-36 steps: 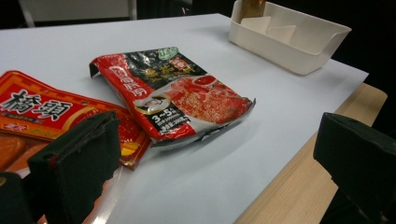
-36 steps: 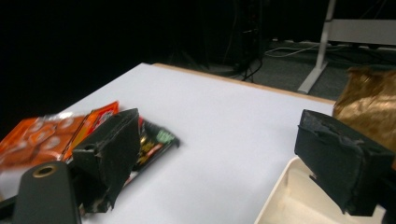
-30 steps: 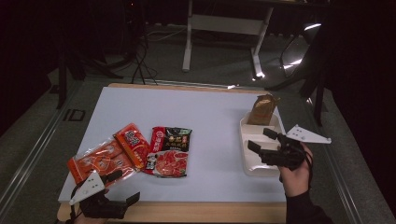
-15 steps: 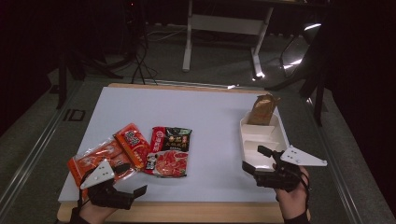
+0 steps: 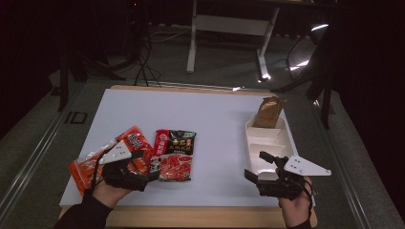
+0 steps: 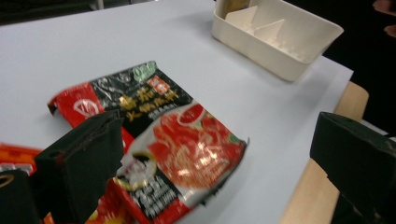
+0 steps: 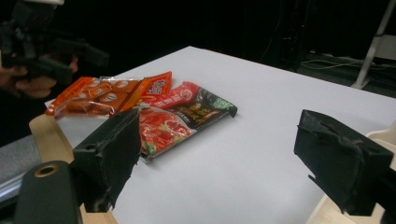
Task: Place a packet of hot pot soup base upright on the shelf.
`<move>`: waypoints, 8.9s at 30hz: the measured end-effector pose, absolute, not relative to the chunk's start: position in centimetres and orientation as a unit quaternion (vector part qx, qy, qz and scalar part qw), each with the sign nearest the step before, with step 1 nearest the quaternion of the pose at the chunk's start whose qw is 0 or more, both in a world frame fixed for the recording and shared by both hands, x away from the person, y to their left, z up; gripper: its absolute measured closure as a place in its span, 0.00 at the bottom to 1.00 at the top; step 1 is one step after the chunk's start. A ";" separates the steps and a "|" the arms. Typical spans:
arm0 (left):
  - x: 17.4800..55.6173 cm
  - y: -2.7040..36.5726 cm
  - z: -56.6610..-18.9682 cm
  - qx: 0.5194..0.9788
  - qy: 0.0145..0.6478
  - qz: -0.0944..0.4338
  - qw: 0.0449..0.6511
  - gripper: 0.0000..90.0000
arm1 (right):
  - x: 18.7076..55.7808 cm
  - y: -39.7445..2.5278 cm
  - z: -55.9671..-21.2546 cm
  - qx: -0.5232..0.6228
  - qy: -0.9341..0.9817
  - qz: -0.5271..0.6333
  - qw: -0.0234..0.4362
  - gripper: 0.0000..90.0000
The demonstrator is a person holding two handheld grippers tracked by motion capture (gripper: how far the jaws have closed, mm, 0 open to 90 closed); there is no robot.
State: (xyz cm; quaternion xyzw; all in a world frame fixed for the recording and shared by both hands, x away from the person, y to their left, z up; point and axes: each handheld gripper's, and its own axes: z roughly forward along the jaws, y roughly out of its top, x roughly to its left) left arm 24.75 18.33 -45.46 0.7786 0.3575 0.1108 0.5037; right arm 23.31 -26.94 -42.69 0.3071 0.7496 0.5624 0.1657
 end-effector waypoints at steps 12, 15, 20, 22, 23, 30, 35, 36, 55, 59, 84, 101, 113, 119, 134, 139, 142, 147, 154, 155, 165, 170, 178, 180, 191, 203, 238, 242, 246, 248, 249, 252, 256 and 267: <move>29.1 17.6 -45.8 0.781 0.374 0.128 0.484 0.05 | 23.0 -26.5 -42.8 0.299 0.754 0.556 0.183 0.15; 30.4 17.8 -45.7 0.781 0.381 0.139 0.475 0.06 | 23.1 -26.5 -42.8 0.297 0.749 0.564 0.181 0.15; 32.3 18.0 -45.7 0.777 0.390 0.144 0.472 0.07 | 23.1 -26.4 -42.9 0.294 0.754 0.555 0.189 0.15; 33.1 18.0 -45.8 0.779 0.395 0.149 0.464 0.10 | 23.0 -26.4 -42.9 0.295 0.755 0.556 0.183 0.15; 33.1 18.0 -45.8 0.779 0.395 0.149 0.464 0.10 | 23.0 -26.4 -42.9 0.295 0.755 0.556 0.183 0.15; 35.5 18.1 -47.5 0.769 0.428 0.146 0.453 0.15 | 22.8 -26.0 -43.0 0.285 0.758 0.562 0.171 0.14; 36.5 17.7 -48.8 0.766 0.445 0.154 0.437 0.21 | 22.8 -25.7 -43.2 0.282 0.763 0.559 0.164 0.14; 36.7 17.6 -49.1 0.768 0.451 0.154 0.428 0.23 | 22.8 -25.7 -43.3 0.283 0.764 0.558 0.162 0.14; 39.7 17.5 -53.4 0.775 0.506 0.119 0.359 0.43 | 22.9 -25.3 -44.0 0.278 0.779 0.540 0.153 0.15; 40.0 17.4 -54.1 0.774 0.511 0.113 0.357 0.49 | 22.9 -25.3 -44.0 0.279 0.781 0.538 0.152 0.15; 40.0 15.7 -54.0 0.776 0.522 0.096 0.340 0.94 | 23.2 -25.0 -44.2 0.280 0.789 0.528 0.147 0.15; 38.7 14.3 -51.1 0.773 0.496 0.103 0.381 0.98 | 23.2 -25.4 -43.8 0.285 0.780 0.535 0.157 0.15; 35.9 13.2 -47.3 0.773 0.452 0.111 0.431 0.98 | 23.2 -25.8 -43.3 0.284 0.775 0.535 0.179 0.15; 34.1 12.6 -45.2 0.775 0.422 0.113 0.456 0.98 | 23.1 -26.3 -42.7 0.278 0.770 0.543 0.186 0.14; 29.7 11.4 -41.3 0.759 0.347 0.087 0.544 0.98 | 22.7 -25.5 -42.0 0.281 0.768 0.555 0.149 0.12; 28.9 10.7 -40.7 0.746 0.326 0.080 0.575 0.98 | 23.3 -25.2 -41.5 0.278 0.763 0.563 0.151 0.14; 28.6 10.1 -40.8 0.745 0.306 0.083 0.587 0.98 | 23.9 -24.3 -41.2 0.273 0.767 0.563 0.145 0.14; 28.3 9.4 -41.0 0.728 0.291 0.078 0.615 0.98 | 24.7 -23.4 -41.4 0.283 0.768 0.558 0.139 0.23; 28.1 8.8 -41.6 0.681 0.282 0.060 0.673 0.97 | 25.3 -23.0 -41.2 0.295 0.765 0.559 0.123 0.45; 28.1 8.8 -41.6 0.681 0.282 0.060 0.673 0.97 | 25.3 -23.0 -41.2 0.295 0.765 0.559 0.123 0.45; 28.3 7.7 -42.8 0.675 0.283 0.059 0.678 0.97 | 25.9 -23.6 -39.8 0.303 0.755 0.571 0.111 0.80; 28.5 7.6 -43.3 0.673 0.286 0.043 0.681 0.95 | 25.9 -23.8 -39.1 0.298 0.764 0.562 0.107 0.84; 28.7 7.8 -42.9 0.688 0.287 0.033 0.666 0.82 | 25.9 -23.6 -38.2 0.283 0.777 0.549 0.117 0.85; 28.7 7.9 -42.7 0.691 0.288 0.034 0.662 0.71 | 25.9 -23.4 -38.1 0.280 0.781 0.544 0.122 0.85; 27.7 9.3 -42.3 0.693 0.293 0.048 0.657 0.20 | 26.3 -23.8 -37.4 0.273 0.789 0.536 0.124 0.85; 25.9 11.5 -43.1 0.716 0.325 0.073 0.613 0.03 | 26.9 -25.3 -35.2 0.280 0.774 0.550 0.142 0.85; 22.0 16.0 -49.5 0.736 0.379 0.085 0.554 0.00 | 33.0 -33.5 -29.8 0.318 0.737 0.553 0.222 0.85; 22.0 16.0 -49.9 0.734 0.382 0.079 0.556 0.00 | 34.0 -34.6 -30.2 0.330 0.735 0.549 0.223 0.85; 22.0 16.1 -50.0 0.734 0.379 0.073 0.558 0.00 | 34.9 -35.6 -30.9 0.342 0.730 0.545 0.229 0.85; 22.1 16.1 -50.1 0.732 0.380 0.070 0.561 0.00 | 35.2 -36.0 -31.2 0.344 0.730 0.544 0.232 0.85; 22.1 16.1 -50.1 0.731 0.381 0.070 0.561 0.00 | 35.5 -36.2 -31.4 0.347 0.729 0.540 0.237 0.85; 22.1 16.2 -50.2 0.730 0.382 0.068 0.562 0.00 | 36.0 -36.8 -31.8 0.350 0.727 0.539 0.240 0.85; 22.1 16.2 -50.3 0.731 0.383 0.068 0.561 0.00 | 36.9 -37.6 -32.5 0.353 0.727 0.540 0.237 0.85; 22.2 16.1 -50.6 0.736 0.380 0.065 0.557 0.00 | 39.1 -38.1 -34.7 0.346 0.739 0.525 0.241 0.85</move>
